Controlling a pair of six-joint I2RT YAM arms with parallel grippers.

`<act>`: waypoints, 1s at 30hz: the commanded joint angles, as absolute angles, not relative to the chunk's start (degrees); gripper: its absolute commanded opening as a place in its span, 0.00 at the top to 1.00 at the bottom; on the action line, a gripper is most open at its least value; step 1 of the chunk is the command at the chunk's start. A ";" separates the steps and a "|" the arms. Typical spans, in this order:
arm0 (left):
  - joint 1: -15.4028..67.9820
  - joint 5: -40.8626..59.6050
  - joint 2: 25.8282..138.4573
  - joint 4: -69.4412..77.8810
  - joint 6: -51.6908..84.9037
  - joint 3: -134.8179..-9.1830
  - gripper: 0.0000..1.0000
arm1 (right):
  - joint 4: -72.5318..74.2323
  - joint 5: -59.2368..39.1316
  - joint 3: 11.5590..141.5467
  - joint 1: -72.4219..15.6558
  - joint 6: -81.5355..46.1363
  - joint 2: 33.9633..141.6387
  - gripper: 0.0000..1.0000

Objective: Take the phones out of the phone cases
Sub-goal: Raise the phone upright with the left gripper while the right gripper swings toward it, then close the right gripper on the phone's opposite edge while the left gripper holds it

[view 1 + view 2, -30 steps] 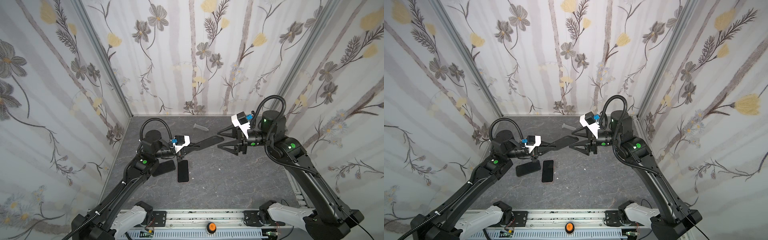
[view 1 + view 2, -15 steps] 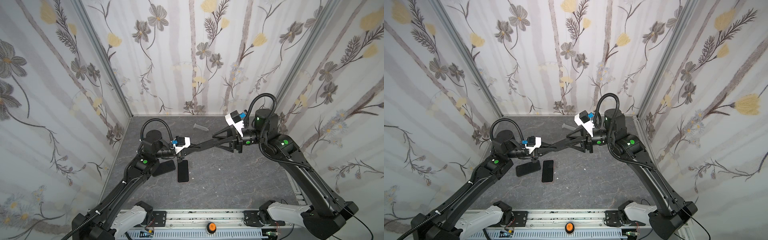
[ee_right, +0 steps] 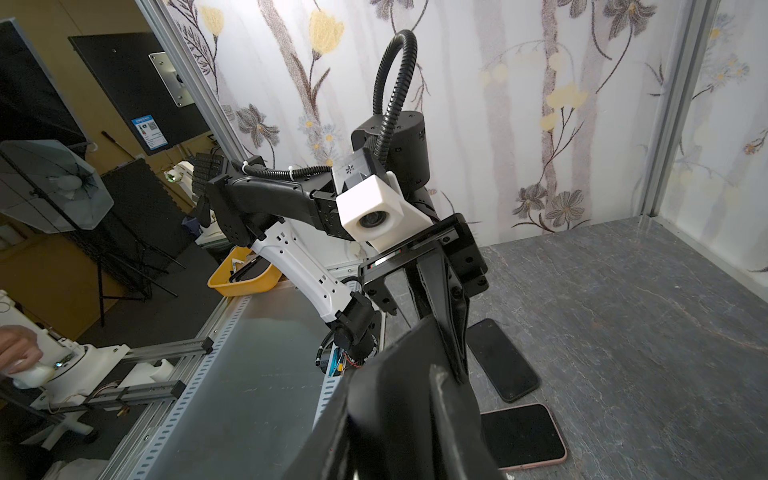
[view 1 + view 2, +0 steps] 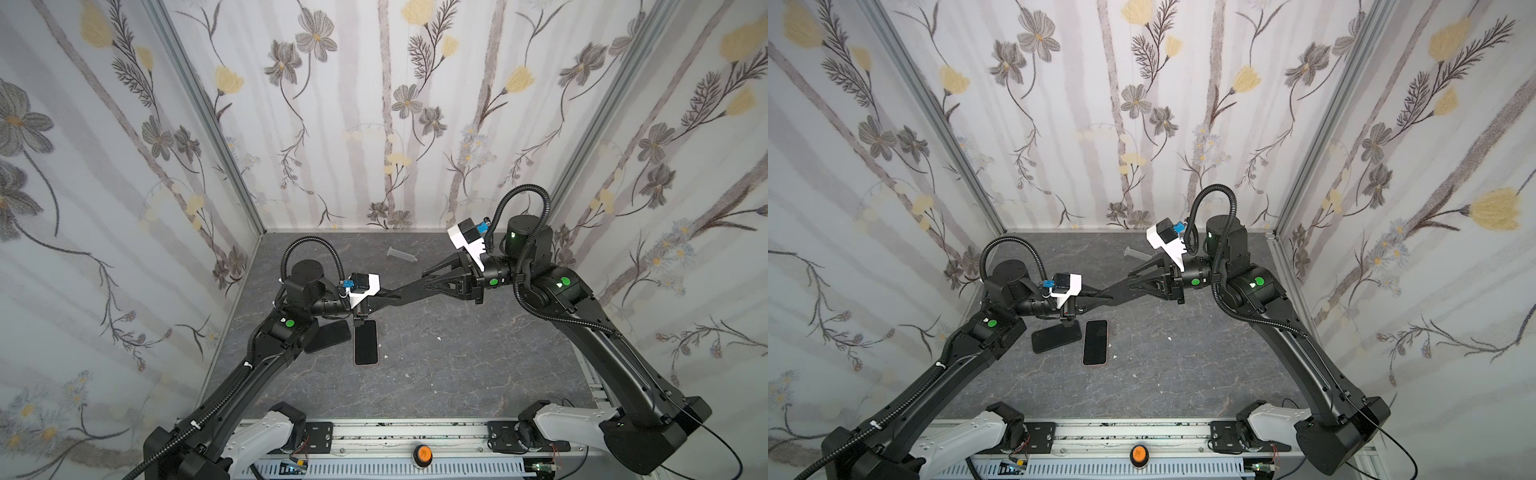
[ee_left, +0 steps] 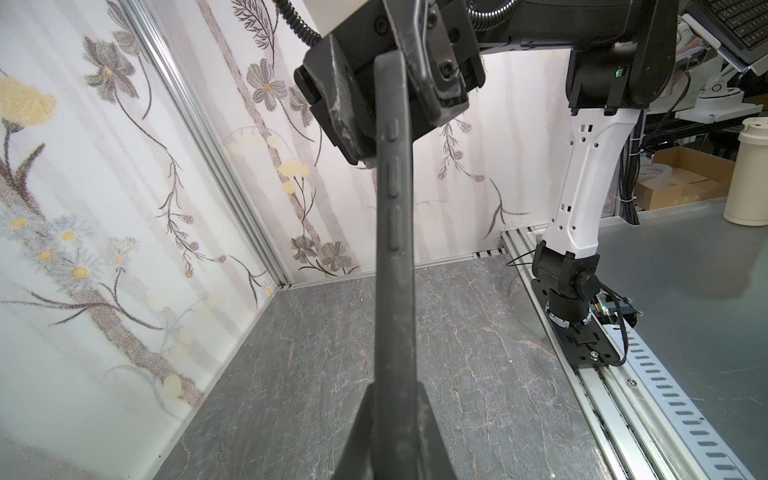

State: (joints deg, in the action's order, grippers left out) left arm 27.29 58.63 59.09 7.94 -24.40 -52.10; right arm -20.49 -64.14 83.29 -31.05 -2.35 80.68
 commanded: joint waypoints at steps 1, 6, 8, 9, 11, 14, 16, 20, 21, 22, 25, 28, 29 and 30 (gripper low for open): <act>27.38 54.91 58.72 10.72 -27.82 -52.31 1.00 | -16.21 -63.89 82.68 -31.33 -9.86 81.03 0.72; 27.42 49.38 58.27 10.72 -29.89 -52.55 1.00 | -14.88 -61.46 81.17 -31.33 -15.46 81.23 0.73; 27.44 47.69 58.23 10.71 -30.78 -52.61 1.00 | -12.78 -60.46 79.83 -31.31 -18.91 81.09 0.73; 27.38 46.86 58.27 10.71 -31.16 -52.86 1.00 | -11.79 -59.87 79.26 -31.26 -20.33 80.95 0.71; 27.42 45.62 58.35 10.72 -32.00 -52.91 1.00 | -9.86 -59.14 78.31 -31.29 -22.87 80.73 0.69; 27.42 44.14 58.45 10.72 -33.17 -52.91 1.00 | -6.80 -57.95 76.88 -31.21 -26.29 80.25 0.65; 27.42 43.89 58.36 10.72 -33.21 -52.91 1.00 | -4.55 -57.31 76.10 -31.21 -28.75 79.86 0.60; 27.42 44.61 57.79 11.02 -31.61 -52.52 1.00 | -0.09 -55.59 75.37 -30.93 -31.59 78.48 0.44; 27.42 44.96 57.37 11.66 -30.56 -52.18 1.00 | 0.69 -54.45 75.41 -30.65 -31.72 77.94 0.37; 27.43 45.34 57.03 12.37 -29.63 -51.68 1.00 | 1.43 -53.19 75.28 -30.23 -31.70 77.34 0.32; 27.33 48.27 56.18 16.67 -24.19 -49.90 1.00 | 5.33 -47.63 73.23 -27.87 -31.35 74.39 0.18; 27.25 50.79 56.29 23.64 -14.69 -48.48 1.00 | 14.49 -44.15 67.80 -25.05 -33.50 70.40 0.14; 27.24 51.54 56.61 26.17 -11.13 -48.31 1.00 | 17.08 -43.52 66.25 -24.29 -33.93 69.33 0.14; 27.25 52.34 56.89 29.28 -6.74 -48.01 1.00 | 19.49 -42.91 64.72 -23.81 -34.17 68.31 0.14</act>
State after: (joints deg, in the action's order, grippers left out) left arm 27.31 48.62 56.58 14.72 -20.14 -48.49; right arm 7.94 -47.88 67.70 -25.06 -31.57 70.28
